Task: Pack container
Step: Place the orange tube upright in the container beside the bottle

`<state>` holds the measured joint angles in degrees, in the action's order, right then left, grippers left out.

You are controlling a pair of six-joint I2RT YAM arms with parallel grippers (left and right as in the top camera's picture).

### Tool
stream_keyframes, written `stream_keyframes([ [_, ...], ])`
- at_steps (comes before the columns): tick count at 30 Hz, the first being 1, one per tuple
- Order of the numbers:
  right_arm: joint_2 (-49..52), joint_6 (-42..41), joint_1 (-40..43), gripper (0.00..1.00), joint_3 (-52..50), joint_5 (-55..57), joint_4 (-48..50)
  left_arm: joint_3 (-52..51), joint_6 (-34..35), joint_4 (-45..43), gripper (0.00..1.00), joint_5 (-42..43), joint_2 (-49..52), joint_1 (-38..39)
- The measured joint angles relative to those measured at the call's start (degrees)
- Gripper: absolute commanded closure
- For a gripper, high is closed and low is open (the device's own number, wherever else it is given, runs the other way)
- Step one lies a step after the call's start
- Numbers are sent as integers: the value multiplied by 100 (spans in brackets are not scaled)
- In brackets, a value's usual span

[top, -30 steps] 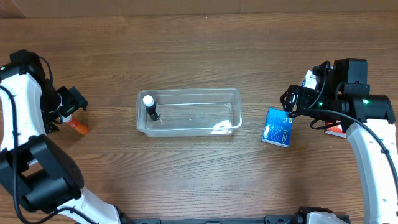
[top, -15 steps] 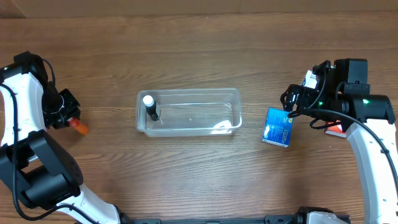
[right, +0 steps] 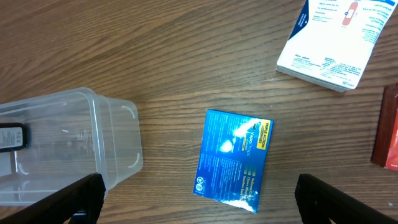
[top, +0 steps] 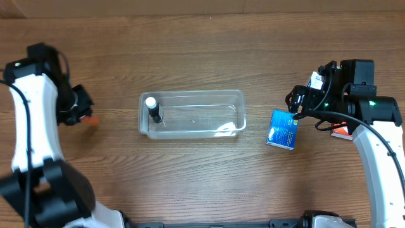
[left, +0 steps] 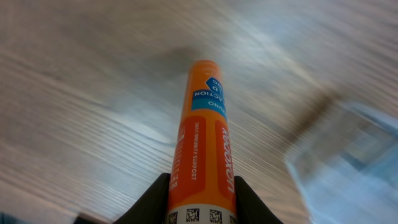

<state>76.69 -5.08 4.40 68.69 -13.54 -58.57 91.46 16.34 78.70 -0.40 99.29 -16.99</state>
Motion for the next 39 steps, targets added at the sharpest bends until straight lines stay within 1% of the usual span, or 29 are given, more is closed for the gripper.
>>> stream_keyframes([
  [2, 0, 0, 0, 0, 0, 0, 2, 2, 2, 74, 96, 142, -728, 610],
  [3, 0, -2, 0, 0, 0, 2, 0, 11, 0, 85, 96, 184, -868, 719],
  [4, 0, 0, 0, 0, 0, -2, 0, 35, 24, 151, 96, 306, -1327, 1237],
  [5, 0, 0, 0, 0, 0, 0, -2, 52, 74, 214, 96, 350, -1497, 1475],
  [7, 0, -2, 0, 0, 0, -2, 0, 59, 260, 455, 96, 396, -1617, 2048],
  [9, 0, -2, 0, 0, 0, 0, 0, 59, 382, 601, 96, 455, -1508, 2382],
  [11, 0, -4, 0, 0, 0, 0, 0, 57, 496, 640, 96, 457, -1335, 2527],
  [15, 0, -4, 0, 0, 0, 0, 2, -168, 601, 466, 96, 450, -970, 2555],
  [21, 0, -4, 0, 0, 0, 0, 4, -946, 603, -501, 96, 446, -372, 2566],
  [24, 0, -2, 0, 0, 0, 0, 0, -1217, 603, -813, 96, 428, -205, 2566],
  [26, 0, -2, 0, 0, 0, 0, -2, -1353, 603, -874, 92, 426, -151, 2564],
  [27, 0, -2, 0, 0, 0, 0, 0, -1403, 603, -868, 83, 428, -131, 2566],
  [28, 0, -4, 0, 0, 0, 0, 0, -1408, 603, -870, 81, 428, -129, 2566],
  [29, 0, -4, 0, 0, 0, 0, 2, -1408, 603, -872, 77, 428, -129, 2566],
  [31, 0, 0, 0, 0, 0, 0, 2, -1408, 603, -870, 56, 428, -129, 2566],
  [32, 0, -7, 0, 0, 0, -2, 0, -1408, 595, -874, 48, 426, -129, 2564],
  [34, 0, -4, 0, 0, 0, 0, 2, -1410, 621, -874, 38, 415, -127, 2566],
  [36, 0, -4, 0, 0, 0, 0, 0, -1410, 627, -874, 34, 409, -127, 2564],
  [39, 0, -2, 0, 0, 0, 0, 2, -1410, 645, -876, 32, 409, -122, 2566],
])
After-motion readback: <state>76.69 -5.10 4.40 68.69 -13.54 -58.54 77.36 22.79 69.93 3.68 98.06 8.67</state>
